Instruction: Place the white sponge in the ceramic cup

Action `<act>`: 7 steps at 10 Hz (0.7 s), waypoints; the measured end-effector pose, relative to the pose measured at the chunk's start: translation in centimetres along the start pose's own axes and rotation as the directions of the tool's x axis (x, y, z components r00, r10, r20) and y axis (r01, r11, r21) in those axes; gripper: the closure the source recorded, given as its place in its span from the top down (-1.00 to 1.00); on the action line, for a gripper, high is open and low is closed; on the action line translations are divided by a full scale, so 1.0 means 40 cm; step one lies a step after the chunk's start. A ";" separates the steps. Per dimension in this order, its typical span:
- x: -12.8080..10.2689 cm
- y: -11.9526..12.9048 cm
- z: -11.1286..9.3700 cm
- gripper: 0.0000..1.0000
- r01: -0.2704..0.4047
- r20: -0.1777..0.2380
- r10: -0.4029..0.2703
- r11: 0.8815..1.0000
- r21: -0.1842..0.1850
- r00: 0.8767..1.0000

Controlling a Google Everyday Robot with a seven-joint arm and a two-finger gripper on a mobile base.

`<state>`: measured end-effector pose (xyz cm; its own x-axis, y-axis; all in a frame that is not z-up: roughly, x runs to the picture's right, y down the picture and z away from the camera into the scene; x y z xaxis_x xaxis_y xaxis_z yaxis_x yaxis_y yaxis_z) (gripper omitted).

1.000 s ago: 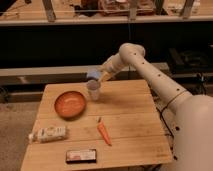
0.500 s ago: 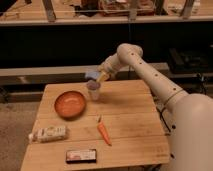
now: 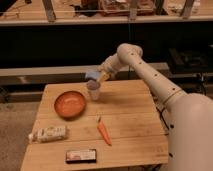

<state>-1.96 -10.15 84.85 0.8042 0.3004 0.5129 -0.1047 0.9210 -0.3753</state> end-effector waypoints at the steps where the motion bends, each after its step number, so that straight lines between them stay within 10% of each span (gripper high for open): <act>1: 0.005 0.000 -0.001 -1.00 0.000 -0.001 0.000 1.000 0.000 1.000; 7: 0.013 -0.008 0.007 -1.00 0.005 0.000 -0.005 1.000 -0.005 1.000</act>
<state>-1.69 -10.21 85.46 0.8046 0.2960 0.5148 -0.0981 0.9212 -0.3764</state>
